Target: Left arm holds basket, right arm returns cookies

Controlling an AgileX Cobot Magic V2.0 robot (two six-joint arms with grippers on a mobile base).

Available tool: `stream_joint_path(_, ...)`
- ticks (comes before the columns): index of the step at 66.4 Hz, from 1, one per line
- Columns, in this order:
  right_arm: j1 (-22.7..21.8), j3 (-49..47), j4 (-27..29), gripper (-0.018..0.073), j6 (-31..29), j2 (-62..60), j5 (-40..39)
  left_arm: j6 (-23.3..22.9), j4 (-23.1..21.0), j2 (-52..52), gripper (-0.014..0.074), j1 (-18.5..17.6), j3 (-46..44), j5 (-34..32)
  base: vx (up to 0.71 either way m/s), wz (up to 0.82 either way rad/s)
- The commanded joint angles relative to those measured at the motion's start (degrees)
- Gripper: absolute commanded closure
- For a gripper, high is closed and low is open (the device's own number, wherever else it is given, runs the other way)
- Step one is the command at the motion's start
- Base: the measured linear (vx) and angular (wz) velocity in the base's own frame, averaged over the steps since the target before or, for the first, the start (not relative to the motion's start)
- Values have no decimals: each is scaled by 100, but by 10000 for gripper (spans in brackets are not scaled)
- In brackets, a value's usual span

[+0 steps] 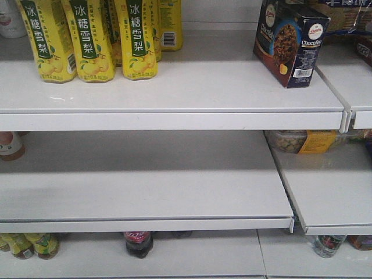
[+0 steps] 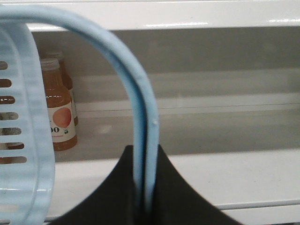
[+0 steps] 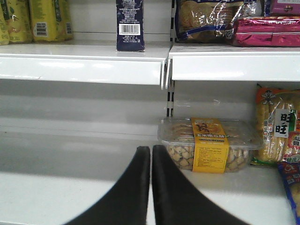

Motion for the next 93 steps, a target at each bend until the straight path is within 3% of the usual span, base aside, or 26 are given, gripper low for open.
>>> stream_joint_path(1, -20, -154, -76, 567, -23, 72, -415, 83, 93, -106, 603, -10, -150, -511, 0, 0)
stream_joint_path(18, -20, -154, -76, 567, -23, 72, -415, 83, 103, -106, 603, -12, -150, -511, 0, 0)
stream_joint_path(41, -20, -154, -76, 567, -23, 72, -427, 45, 433, -106, 603, -12, -150, -569, 0, 0)
stream_joint_path(55, -20, -154, -76, 567, -23, 72, -427, -667, 899, -106, 603, -12, -150, -596, 0, 0)
stream_joint_path(93, -20, -154, -76, 567, -23, 72, -427, -667, 868, -103, 603, -12, -158, -569, 0, 0)
